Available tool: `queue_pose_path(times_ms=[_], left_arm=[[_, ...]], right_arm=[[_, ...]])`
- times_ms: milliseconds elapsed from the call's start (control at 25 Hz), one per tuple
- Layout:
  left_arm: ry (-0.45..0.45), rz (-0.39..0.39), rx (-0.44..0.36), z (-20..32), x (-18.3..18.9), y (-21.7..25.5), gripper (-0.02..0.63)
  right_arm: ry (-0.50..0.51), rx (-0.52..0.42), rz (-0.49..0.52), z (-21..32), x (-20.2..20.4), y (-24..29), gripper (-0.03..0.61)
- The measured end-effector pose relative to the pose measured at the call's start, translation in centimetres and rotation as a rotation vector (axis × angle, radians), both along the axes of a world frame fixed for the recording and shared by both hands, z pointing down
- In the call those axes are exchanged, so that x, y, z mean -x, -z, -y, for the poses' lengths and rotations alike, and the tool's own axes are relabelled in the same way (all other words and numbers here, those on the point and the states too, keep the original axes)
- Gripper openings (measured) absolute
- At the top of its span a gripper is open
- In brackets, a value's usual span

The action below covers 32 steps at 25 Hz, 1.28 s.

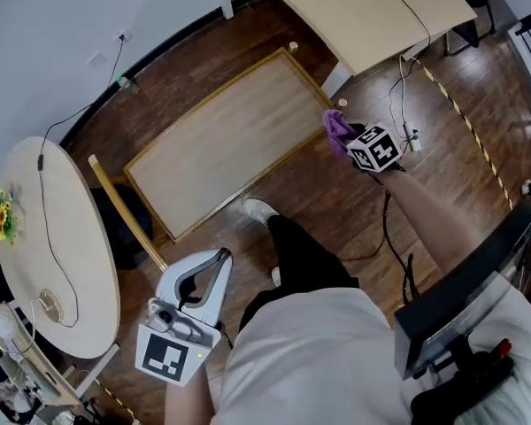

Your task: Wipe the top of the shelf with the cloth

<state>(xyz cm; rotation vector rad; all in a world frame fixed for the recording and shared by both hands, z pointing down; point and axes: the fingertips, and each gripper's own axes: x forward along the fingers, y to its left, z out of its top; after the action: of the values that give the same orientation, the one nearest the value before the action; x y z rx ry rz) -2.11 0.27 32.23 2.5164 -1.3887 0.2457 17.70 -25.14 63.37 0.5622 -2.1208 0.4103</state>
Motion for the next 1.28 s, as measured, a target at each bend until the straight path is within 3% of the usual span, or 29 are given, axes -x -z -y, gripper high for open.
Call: queue_pose_path(times_ms=[360, 600, 920, 1080, 1280], left_arm=[[0.026, 0.018, -0.071, -16.3, -2.6, 1.5, 0.025], [0.079, -0.01, -0.152, -21.9, -4.3, 4.2, 0.026], [0.132, 0.011, -0.153, -26.3, -7.3, 4.3, 0.025], [0.143, -0.007, -0.151, -27.1, -11.7, 4.2, 0.026], [0.099, -0.068, -0.161, -28.1, -20.5, 5.2, 0.025]], right_arm=[[-0.006, -0.063, 0.21, -16.7, 0.2, 9.4, 0.079], [0.026, -0.069, 0.333, -27.2, -1.6, 17.3, 0.08], [0.058, -0.184, 0.451, -33.6, -6.0, 26.6, 0.08], [0.094, -0.212, 0.53, -36.2, -10.2, 29.9, 0.08], [0.093, -0.247, 0.581, -40.4, -18.6, 32.4, 0.08]])
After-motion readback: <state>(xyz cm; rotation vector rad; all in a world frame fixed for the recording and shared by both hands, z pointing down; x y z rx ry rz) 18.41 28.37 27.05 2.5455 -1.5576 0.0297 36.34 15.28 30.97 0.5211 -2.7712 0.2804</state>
